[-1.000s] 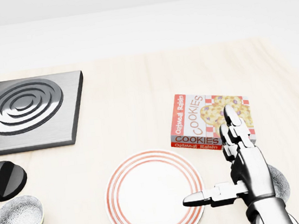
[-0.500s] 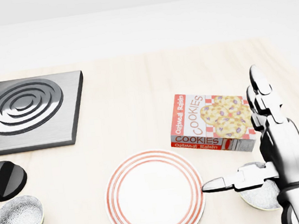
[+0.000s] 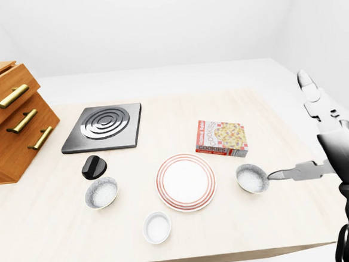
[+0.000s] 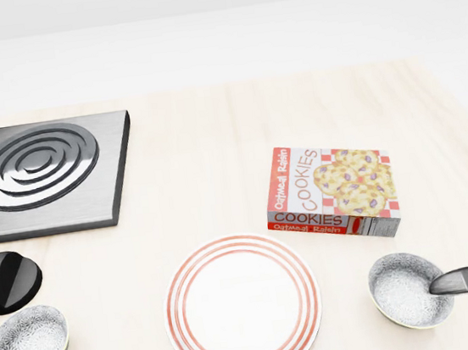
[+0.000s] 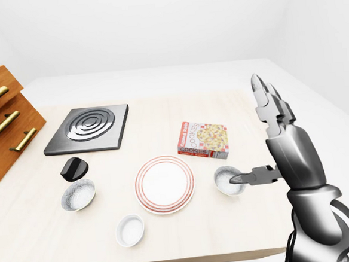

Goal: Pick the akita bowl next to the plate and place it on the plate.

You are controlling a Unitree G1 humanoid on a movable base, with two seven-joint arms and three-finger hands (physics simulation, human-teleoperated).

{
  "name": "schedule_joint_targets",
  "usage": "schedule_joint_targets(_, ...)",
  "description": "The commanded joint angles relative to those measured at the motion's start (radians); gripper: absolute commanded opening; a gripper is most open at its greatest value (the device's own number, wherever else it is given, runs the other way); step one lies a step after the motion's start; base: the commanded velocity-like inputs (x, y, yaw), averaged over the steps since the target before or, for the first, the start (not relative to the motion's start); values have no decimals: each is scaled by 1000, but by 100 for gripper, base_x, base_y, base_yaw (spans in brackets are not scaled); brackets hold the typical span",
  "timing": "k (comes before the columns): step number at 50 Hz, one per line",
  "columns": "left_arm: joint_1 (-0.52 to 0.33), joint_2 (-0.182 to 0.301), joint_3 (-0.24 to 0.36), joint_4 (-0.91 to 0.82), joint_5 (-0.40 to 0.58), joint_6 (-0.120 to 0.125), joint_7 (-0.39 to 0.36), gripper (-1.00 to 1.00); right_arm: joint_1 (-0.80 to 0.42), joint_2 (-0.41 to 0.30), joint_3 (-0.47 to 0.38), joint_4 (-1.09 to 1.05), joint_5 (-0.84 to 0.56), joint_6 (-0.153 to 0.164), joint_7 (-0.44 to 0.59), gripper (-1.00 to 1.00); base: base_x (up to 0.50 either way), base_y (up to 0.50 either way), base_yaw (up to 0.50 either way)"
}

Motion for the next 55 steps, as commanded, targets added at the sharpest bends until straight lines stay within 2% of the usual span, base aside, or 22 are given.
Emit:
schedule_joint_targets(1, -4, 2, -4, 10, -3, 0, -5, 100, 14, -31, -143, -19, -94, -87, 89, 100, 0, 0, 0)
schedule_joint_targets(2, -4, 2, -5, 11, -3, 0, -6, 100, 29, -34, -148, -7, -117, -141, 81, 100, 0, 0, 0)
schedule_joint_targets(3, -4, 2, -6, 12, -4, 0, -5, 100, 31, -33, -152, 3, -131, -166, 76, 100, 0, 0, 0)
schedule_joint_targets(11, 4, 1, -2, 3, -6, 0, 2, 100, 58, -12, -173, 41, -193, -166, 71, 100, 0, 0, 0)
schedule_joint_targets(21, 2, 0, -2, 6, -4, 0, -1, 100, 144, 80, -199, 29, -193, -166, 75, 100, 0, 0, 0)
schedule_joint_targets(22, 3, 1, -1, 6, -5, 0, 0, 100, 169, 110, -198, 30, -197, -166, 63, 100, 0, 0, 0)
schedule_joint_targets(28, 4, -1, 0, 5, -5, 0, 1, 100, 247, 186, -210, 88, -241, -166, -10, 100, 0, 0, 0)
schedule_joint_targets(35, 3, -3, -2, 4, -2, 0, 3, 100, 287, 232, -211, 172, -331, -166, -102, 100, 0, 0, 0)
schedule_joint_targets(40, 1, -3, -5, 3, 2, 0, 5, 100, 296, 254, -169, 197, -395, -166, -148, 100, 0, 0, 0)
schedule_joint_targets(42, 1, -3, -5, 2, 3, 0, 5, 100, 294, 270, -127, 230, -477, -166, -207, 100, 0, 0, 0)
schedule_joint_targets(48, 0, -4, -6, 5, 3, 0, 5, 100, 304, 258, -46, 264, -556, -166, -293, 100, 0, 0, 0)
schedule_joint_targets(51, -3, -7, -10, 4, 7, 0, 6, 100, 296, 234, -8, 315, -678, -166, -430, 100, 0, 0, 0)
schedule_joint_targets(55, -6, -8, -12, 9, 8, 0, 4, 100, 302, 215, 60, 372, -744, -166, -515, 100, 0, 0, 0)
